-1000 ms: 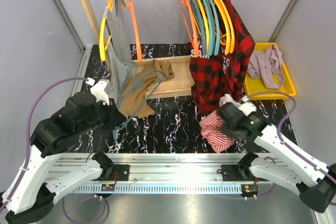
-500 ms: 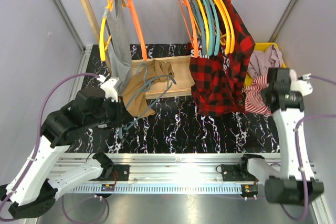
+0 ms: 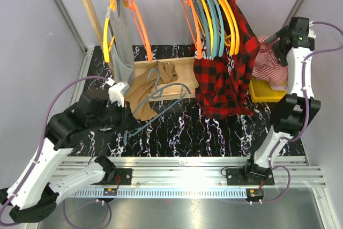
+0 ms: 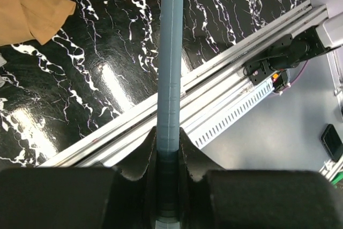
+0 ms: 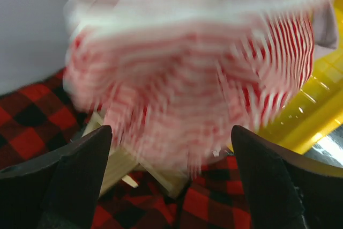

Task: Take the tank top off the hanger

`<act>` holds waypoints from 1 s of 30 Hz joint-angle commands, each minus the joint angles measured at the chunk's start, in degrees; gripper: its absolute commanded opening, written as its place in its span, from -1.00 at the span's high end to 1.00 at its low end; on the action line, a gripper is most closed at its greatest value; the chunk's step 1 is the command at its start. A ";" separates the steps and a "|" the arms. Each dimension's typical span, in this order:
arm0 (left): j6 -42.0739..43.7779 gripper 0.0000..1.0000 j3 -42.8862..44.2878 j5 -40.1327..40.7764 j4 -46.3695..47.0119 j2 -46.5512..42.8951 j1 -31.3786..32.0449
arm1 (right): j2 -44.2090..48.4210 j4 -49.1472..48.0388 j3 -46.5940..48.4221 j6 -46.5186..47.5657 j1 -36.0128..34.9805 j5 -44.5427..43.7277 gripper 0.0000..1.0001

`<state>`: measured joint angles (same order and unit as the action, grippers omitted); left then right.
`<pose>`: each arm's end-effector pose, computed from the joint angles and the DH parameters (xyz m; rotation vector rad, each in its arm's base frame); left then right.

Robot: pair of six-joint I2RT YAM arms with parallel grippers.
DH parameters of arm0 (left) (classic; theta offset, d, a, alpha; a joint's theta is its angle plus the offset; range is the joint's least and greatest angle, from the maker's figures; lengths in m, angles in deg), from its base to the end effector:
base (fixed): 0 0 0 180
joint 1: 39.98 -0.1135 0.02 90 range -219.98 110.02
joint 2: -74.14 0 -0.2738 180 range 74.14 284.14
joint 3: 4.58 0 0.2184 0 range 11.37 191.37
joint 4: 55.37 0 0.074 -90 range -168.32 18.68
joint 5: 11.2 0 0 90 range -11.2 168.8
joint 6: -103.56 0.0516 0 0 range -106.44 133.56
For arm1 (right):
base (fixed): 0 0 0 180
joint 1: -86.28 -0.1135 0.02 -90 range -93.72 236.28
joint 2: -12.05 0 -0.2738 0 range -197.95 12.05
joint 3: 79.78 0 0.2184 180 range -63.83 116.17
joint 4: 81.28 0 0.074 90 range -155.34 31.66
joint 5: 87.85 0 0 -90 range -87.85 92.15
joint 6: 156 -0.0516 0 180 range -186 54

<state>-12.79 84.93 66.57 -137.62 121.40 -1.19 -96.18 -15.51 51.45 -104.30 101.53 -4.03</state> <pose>0.0642 -0.0656 0.3815 0.3776 2.3625 -0.8156 0.3832 -0.1102 0.3738 1.0905 2.0401 0.0797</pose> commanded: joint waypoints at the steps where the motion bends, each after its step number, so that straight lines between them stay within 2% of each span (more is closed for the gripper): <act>1: 1.74 1.00 0.27 -3.15 2.67 -2.17 0.06 | 4.84 5.92 1.37 4.46 0.49 3.44 -1.00; 2: 1.57 1.00 0.18 -3.76 2.58 -2.53 0.06 | 7.65 4.86 -4.57 4.64 0.49 3.45 -1.00; 4: 0.95 1.00 0.09 -4.55 1.80 -2.79 0.06 | 17.31 2.31 -10.66 4.99 0.49 4.67 -1.00; 6: 0.16 1.00 -0.52 -7.18 1.97 -3.05 0.06 | 27.12 2.82 -18.06 6.13 0.49 7.56 -1.00; 9: -1.42 1.00 -2.71 -11.93 4.07 -4.37 0.06 | 37.09 4.84 -28.25 8.50 0.40 12.05 -0.99; 12: -2.74 1.00 -4.91 -17.90 6.10 -5.69 -0.11 | 52.09 6.16 -38.01 10.18 -1.17 19.16 -0.99; 14: -2.83 1.00 -5.53 -22.56 6.10 -6.13 -0.20 | 56.00 7.74 -43.96 10.00 -2.84 24.26 -1.00; 15: -2.92 1.00 -5.45 -23.45 5.66 -6.31 -0.20 | 59.41 7.57 -45.66 10.26 -3.37 29.85 -0.99; 18: -3.71 1.00 -4.57 -26.52 3.46 -6.66 -0.38 | 65.22 9.33 -49.18 10.53 -5.22 34.37 -0.99; 20: -6.07 1.00 -5.17 -30.98 4.51 -7.80 -0.38 | 67.00 7.67 -51.81 11.67 -7.77 43.66 -0.99; 21: -7.04 1.00 -5.70 -32.84 5.91 -8.76 -0.38 | 67.70 4.00 -53.22 11.93 -9.08 54.58 -0.99; 24: -9.24 1.00 -6.32 -38.12 6.97 -10.00 -0.38 | 69.63 -1.47 -56.92 10.36 -13.21 68.79 -1.00; 30: -13.73 1.00 -9.13 -43.40 10.76 -14.21 -0.38 | 70.79 -6.93 -55.08 11.85 -22.17 79.10 -0.99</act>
<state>-22.34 76.89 30.57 -131.24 108.59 -1.41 -26.15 -16.21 -6.16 -94.14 83.06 61.35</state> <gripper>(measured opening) 0.151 0.994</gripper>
